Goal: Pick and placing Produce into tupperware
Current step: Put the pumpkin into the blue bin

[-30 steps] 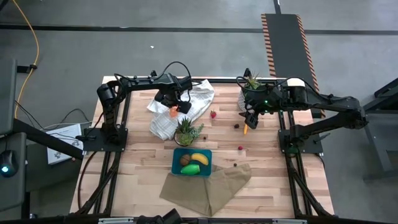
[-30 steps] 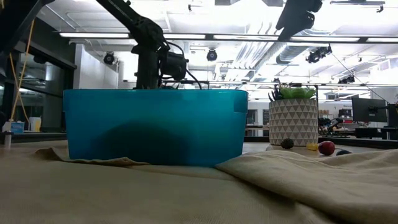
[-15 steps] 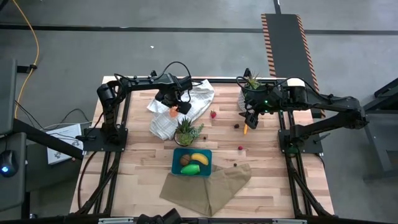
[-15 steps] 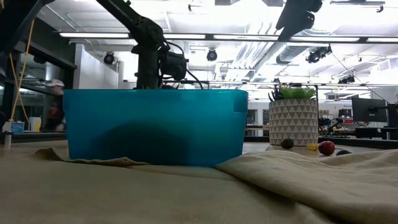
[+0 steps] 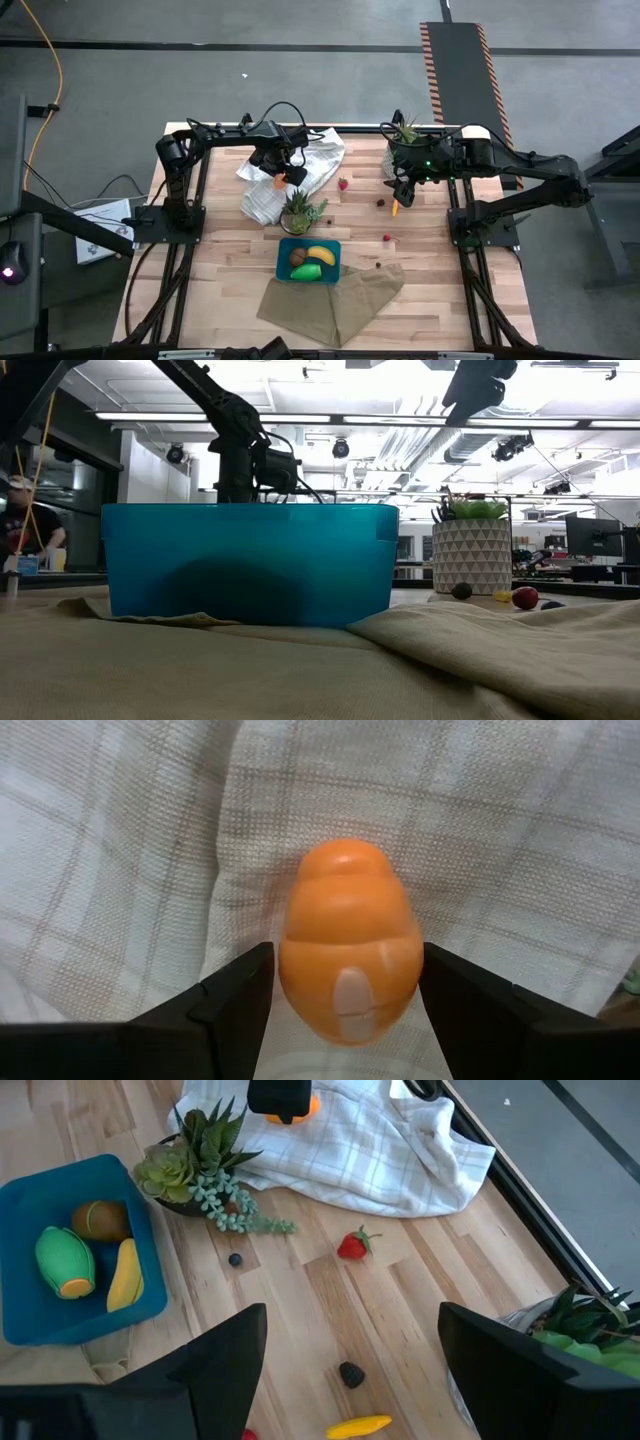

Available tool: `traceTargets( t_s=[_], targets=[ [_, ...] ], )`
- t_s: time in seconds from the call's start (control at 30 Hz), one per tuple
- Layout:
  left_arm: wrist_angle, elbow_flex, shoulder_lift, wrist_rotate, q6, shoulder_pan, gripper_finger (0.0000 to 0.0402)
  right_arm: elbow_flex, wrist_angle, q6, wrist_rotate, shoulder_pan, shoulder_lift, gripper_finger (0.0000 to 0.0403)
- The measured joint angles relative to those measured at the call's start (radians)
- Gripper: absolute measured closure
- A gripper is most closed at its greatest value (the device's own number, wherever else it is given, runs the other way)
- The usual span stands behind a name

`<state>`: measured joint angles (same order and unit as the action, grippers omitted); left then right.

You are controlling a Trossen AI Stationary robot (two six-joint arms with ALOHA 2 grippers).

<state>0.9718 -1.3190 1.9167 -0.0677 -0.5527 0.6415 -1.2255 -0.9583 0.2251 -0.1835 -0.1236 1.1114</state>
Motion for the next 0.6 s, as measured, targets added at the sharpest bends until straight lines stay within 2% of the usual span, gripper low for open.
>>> traceTargets(
  t_s=[0.6],
  targets=[
    [-0.006,0.000,0.000,0.008,0.006,0.000,0.0173,0.000,0.038,-0.009,0.000,0.000,0.000,0.0117]
  ],
)
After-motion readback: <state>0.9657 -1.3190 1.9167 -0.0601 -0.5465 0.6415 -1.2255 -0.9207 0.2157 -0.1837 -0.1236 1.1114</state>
